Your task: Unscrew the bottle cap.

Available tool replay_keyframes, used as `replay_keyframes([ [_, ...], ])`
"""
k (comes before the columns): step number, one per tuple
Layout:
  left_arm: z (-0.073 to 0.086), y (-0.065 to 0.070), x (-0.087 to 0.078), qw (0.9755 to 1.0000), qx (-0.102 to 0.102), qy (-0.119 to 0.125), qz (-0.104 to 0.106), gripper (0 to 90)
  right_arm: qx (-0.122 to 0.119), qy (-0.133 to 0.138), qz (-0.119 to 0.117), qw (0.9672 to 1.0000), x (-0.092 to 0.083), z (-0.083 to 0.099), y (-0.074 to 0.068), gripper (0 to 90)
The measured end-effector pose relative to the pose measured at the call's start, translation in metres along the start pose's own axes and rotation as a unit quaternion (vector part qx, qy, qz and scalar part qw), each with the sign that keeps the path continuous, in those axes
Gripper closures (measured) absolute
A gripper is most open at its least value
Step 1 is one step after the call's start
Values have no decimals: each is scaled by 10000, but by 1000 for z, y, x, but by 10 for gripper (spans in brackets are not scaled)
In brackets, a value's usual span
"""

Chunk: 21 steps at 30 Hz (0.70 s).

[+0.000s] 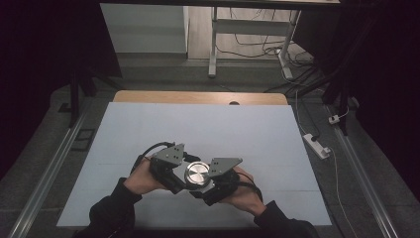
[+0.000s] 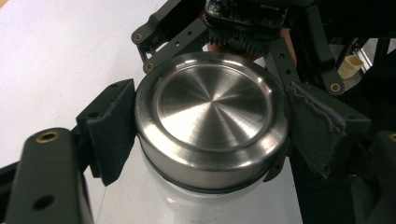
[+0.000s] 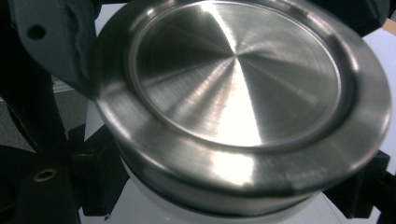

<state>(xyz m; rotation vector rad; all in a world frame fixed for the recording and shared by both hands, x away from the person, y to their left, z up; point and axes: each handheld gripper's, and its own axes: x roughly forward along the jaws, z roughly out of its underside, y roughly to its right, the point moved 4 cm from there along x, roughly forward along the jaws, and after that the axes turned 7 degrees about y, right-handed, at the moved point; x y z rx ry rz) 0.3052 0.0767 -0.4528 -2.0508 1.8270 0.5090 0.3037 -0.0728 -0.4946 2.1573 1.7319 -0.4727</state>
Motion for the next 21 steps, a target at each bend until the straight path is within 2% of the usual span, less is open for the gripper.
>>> replay_keyframes([
  [3, -2, 1, 2, 9994, -158, -46, -308, 211, 54, -24, 129, 9999, 0, 0, 2, 146],
  [6, -4, 3, 6, 9972, -308, -43, -683, 211, 169, -28, 290, 9994, -1, 0, 5, 146],
  [9, -7, 6, 11, 9927, -472, -70, -1106, 211, 256, -39, 491, 9985, -1, 1, 9, 146],
  [12, -11, 9, 15, 9869, -542, -115, -1518, 211, 271, -37, 695, 9972, -2, 0, 12, 146],
  [13, -12, 9, 16, 9864, -534, -121, -1552, 210, 280, -36, 763, 9967, -3, 0, 12, 146],
  [15, -13, 9, 14, 9880, -476, -76, -1466, 208, 320, 15, 743, 9967, -4, 0, 13, 146],
  [18, -14, 7, 6, 9918, -409, 78, -1206, 132, 301, 83, 625, 9976, -6, -2, 12, 146],
  [21, -14, 7, -4, 9958, -389, 287, -783, 85, 324, 54, 460, 9984, -5, -1, 10, 146],
])
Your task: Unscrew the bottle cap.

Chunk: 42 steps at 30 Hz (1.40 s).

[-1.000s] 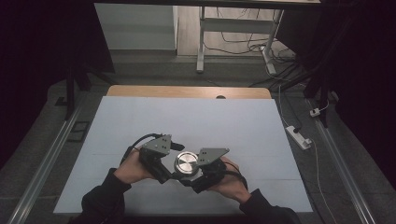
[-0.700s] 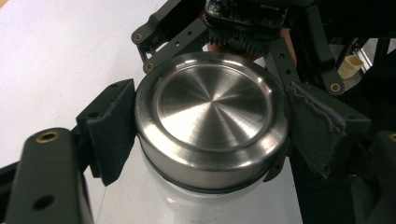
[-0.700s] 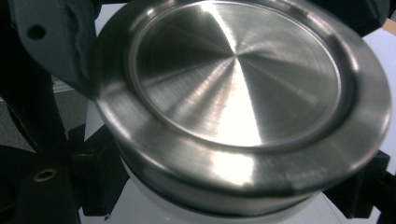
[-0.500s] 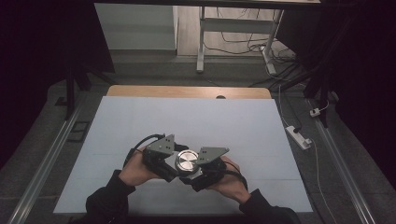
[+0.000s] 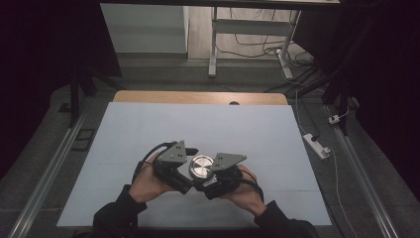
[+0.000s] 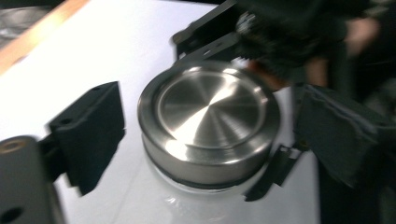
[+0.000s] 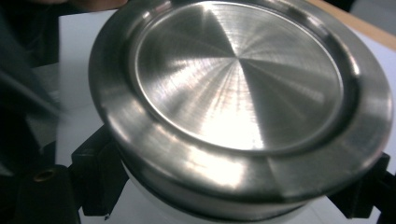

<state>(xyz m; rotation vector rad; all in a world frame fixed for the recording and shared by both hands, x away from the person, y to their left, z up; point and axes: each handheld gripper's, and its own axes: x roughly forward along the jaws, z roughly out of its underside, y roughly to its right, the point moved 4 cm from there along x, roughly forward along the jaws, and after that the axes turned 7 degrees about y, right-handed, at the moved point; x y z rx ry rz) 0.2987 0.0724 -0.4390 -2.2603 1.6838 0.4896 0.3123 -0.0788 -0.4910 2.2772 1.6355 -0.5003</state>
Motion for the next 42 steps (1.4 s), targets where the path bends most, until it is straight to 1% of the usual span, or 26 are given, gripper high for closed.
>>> replay_keyframes([
  [1, 1, 0, -2, 9999, 40, -30, 163, 85, 5, -3, -98, 10000, 1, 0, -2, 146],
  [3, 3, 0, -5, 9992, 223, -181, 280, 89, -44, -27, -239, 9997, 2, 0, -6, 146],
  [4, 5, 0, -5, 9984, 320, -236, 402, 92, -92, -17, -317, 9995, 2, 0, -8, 146],
  [7, 8, 2, -7, 9961, 430, -255, 734, 119, -151, -13, -490, 9987, 3, -1, -13, 146],
  [8, 8, 2, -7, 9956, 475, -276, 758, 120, -229, -21, -550, 9982, 3, -1, -13, 146],
  [10, 9, 3, -8, 9954, 570, -310, 708, 155, -213, -31, -602, 9980, 4, -1, -15, 146],
  [13, 8, 2, -7, 9959, 538, -296, 664, 211, -278, -45, -638, 9976, 4, -1, -17, 146],
  [15, 8, 2, -6, 9964, 520, -285, 612, 211, -246, -34, -611, 9978, 5, -1, -17, 146],
  [17, 7, 3, -5, 9972, 472, -306, 495, 211, -234, -66, -566, 9981, 4, -1, -16, 146],
  [19, 5, 4, -2, 9984, 376, -359, 239, 211, -183, -84, -441, 9988, 4, -1, -14, 146],
  [21, 3, 7, 4, 9990, 243, -359, -102, 207, -103, -86, -330, 9994, 5, -1, -12, 146],
  [23, 2, 10, 11, 9980, 128, -391, -477, 208, -20, -103, -179, 9998, 5, -1, -9, 146],
  [25, 0, 14, 17, 9949, 51, -423, -915, 207, 14, -128, -21, 9999, 5, 1, -5, 146],
  [26, -1, 15, 19, 9940, 50, -418, -1007, 207, 13, -144, 80, 9999, 4, 1, -3, 146],
  [27, -1, 15, 20, 9940, 75, -410, -1006, 206, 29, -156, 113, 9998, 4, 1, -2, 146],
  [29, -1, 14, 19, 9947, 112, -385, -944, 198, 34, -129, 101, 9999, 3, 2, -1, 146],
  [30, -1, 11, 14, 9975, 108, -285, -637, 184, 31, -75, 50, 10000, 1, 0, -2, 146],
  [31, -1, 8, 11, 9985, 85, -264, -470, 153, 10, -51, 13, 10000, 1, -1, -3, 146],
  [32, 0, 7, 8, 9992, 90, -227, -309, 125, 19, -5, -56, 10000, 0, -2, -4, 146],
  [33, 1, 5, 6, 9994, 165, -198, -226, 119, 50, 24, -132, 9999, 0, -4, -6, 146],
  [34, 2, 4, 4, 9996, 194, -199, -108, 119, -20, 29, -235, 9997, 0, -4, -7, 146],
  [35, 3, 3, 2, 9996, 203, -203, 62, 110, -93, 31, -299, 9995, -1, -5, -10, 146],
  [37, 5, 2, 0, 9989, 283, -198, 306, 119, -158, 29, -403, 9991, 0, -5, -13, 146],
  [39, 7, 2, -2, 9977, 404, -247, 480, 122, -214, 16, -516, 9984, 1, -5, -15, 146],
  [41, 8, 4, -2, 9966, 436, -207, 672, 136, -241, -7, -562, 9981, 1, -5, -17, 146],
  [42, 8, 5, -2, 9957, 475, -249, 754, 141, -278, -7, -597, 9978, 1, -5, -18, 146],
])
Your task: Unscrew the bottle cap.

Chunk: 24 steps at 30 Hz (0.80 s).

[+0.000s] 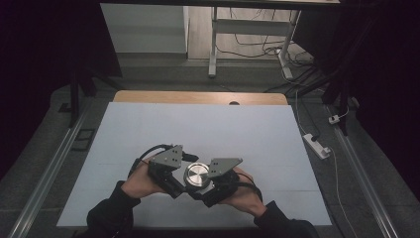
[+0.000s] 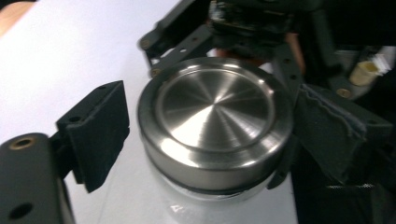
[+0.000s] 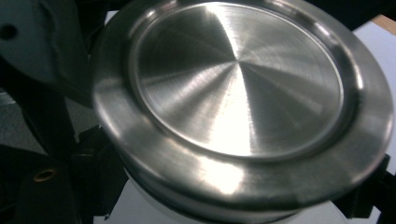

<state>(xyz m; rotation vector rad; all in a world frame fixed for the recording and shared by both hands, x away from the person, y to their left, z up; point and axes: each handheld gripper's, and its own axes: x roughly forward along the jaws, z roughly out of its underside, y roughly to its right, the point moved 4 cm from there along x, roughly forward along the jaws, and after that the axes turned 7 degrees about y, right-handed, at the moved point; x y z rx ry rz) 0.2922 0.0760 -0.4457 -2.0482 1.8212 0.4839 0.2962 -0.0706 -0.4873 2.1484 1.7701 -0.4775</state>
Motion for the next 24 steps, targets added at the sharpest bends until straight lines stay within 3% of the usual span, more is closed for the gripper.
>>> replay_keyframes([
  [2, 0, 2, 3, 9998, 110, -112, -88, 144, -5, -2, -5, 10000, 0, -1, -1, 146],
  [5, -1, 3, 5, 9996, 162, -94, -211, 167, -12, 18, 2, 10000, -1, -1, -2, 146],
  [9, -3, 0, 7, 9992, -217, 105, -331, 200, -40, 4, 118, 9999, -1, -1, 0, 146],
  [12, -2, -2, 12, 9964, -459, 186, -687, 208, 165, 6, 299, 9994, -1, 0, 4, 146],
  [13, -2, -2, 12, 9964, -459, 186, -687, 209, 179, -21, 372, 9991, -2, 1, 6, 146],
  [14, -3, -2, 17, 9918, -669, 193, -1073, 209, 244, -25, 468, 9986, -1, 1, 8, 146],
  [16, -4, -1, 23, 9845, -848, 190, -1527, 209, 352, -49, 698, 9969, -1, 3, 12, 146],
  [18, -6, 1, 28, 9772, -978, 213, -1873, 209, 421, -44, 878, 9952, -1, 4, 16, 146],
  [19, -7, 1, 30, 9753, -1018, 217, -1948, 208, 448, -40, 942, 9945, -2, 5, 17, 146],
  [20, -7, 1, 31, 9754, -1004, 203, -1951, 206, 479, -35, 981, 9940, -2, 5, 18, 146],
  [21, -8, 0, 30, 9774, -970, 178, -1868, 202, 484, -21, 986, 9939, -3, 5, 19, 146],
  [24, -7, -3, 22, 9855, -837, 238, -1454, 101, 487, 45, 890, 9948, -5, 4, 18, 146],
])
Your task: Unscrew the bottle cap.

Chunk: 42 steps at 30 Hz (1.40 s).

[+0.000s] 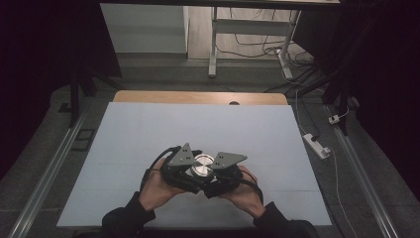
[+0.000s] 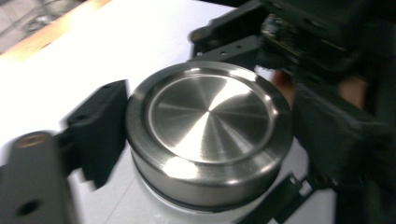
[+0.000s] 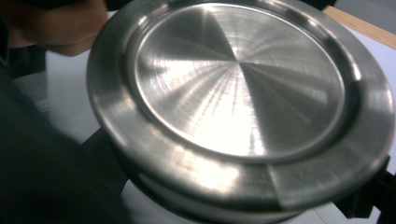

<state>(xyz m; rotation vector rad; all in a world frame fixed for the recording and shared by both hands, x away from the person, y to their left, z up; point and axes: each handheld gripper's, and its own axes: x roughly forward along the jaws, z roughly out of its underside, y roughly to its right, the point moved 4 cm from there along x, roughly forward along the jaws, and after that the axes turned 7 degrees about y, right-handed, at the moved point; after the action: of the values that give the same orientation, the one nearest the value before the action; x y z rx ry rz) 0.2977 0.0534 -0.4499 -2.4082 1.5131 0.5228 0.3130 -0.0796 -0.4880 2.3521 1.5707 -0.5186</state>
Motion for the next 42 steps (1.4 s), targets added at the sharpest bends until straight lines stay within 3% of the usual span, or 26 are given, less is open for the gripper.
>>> replay_keyframes([
  [2, 2, -4, -6, 9997, 179, -7, 164, 46, -39, 50, -166, 9998, -1, -2, -2, 146],
  [3, 3, -6, -9, 9991, 230, -38, 367, 46, -75, 54, -252, 9996, -2, -3, -4, 146],
  [4, 4, -7, -11, 9975, 293, -25, 647, 42, -135, 46, -323, 9994, -2, -3, -5, 146],
  [7, 8, -7, -14, 9918, 481, -68, 1181, 66, -225, 27, -559, 9982, 0, -3, -10, 146],
  [13, 10, -6, -14, 9867, 552, -11, 1527, 174, -360, -44, -864, 9956, 2, -3, -21, 146],
  [15, 11, -6, -15, 9863, 516, 38, 1569, 198, -399, -51, -895, 9952, 3, -3, -23, 146],
  [17, 11, -7, -14, 9871, 503, 69, 1520, 202, -418, -56, -869, 9953, 3, -3, -23, 146],
  [20, 10, -7, -12, 9913, 329, 102, 1272, 205, -316, -38, -778, 9965, 3, -3, -20, 146],
  [22, 8, -5, -9, 9951, 223, 113, 960, 206, -254, -19, -659, 9975, 3, -3, -17, 146],
  [25, 4, 0, -3, 9995, 75, 71, 293, 206, -114, -12, -384, 9992, 2, -3, -11, 146],
  [28, 0, 5, 4, 9993, -145, 77, -338, 205, 25, 8, -94, 10000, 2, -2, -5, 146],
  [30, -2, 6, 5, 9991, -130, 62, -400, 202, 63, 38, 13, 10000, 1, -2, -3, 146],
  [32, -3, 4, 2, 9997, -117, 101, -184, 179, 80, 76, -20, 9999, 0, -3, -3, 146],
  [35, -7, -1, -9, 9995, -160, 232, 142, 73, 20, 106, -112, 9999, -2, -4, -4, 146],
  [37, -7, -4, -16, 9994, 25, 145, 323, 55, -70, 103, -277, 9995, -2, -4, -6, 146],
  [40, -3, -5, -22, 9956, 304, -9, 885, 79, -218, 82, -561, 9982, -2, -4, -11, 146],
  [42, 1, -4, -22, 9913, 464, -102, 1229, 100, -321, 71, -746, 9967, -1, -5, -16, 146],
])
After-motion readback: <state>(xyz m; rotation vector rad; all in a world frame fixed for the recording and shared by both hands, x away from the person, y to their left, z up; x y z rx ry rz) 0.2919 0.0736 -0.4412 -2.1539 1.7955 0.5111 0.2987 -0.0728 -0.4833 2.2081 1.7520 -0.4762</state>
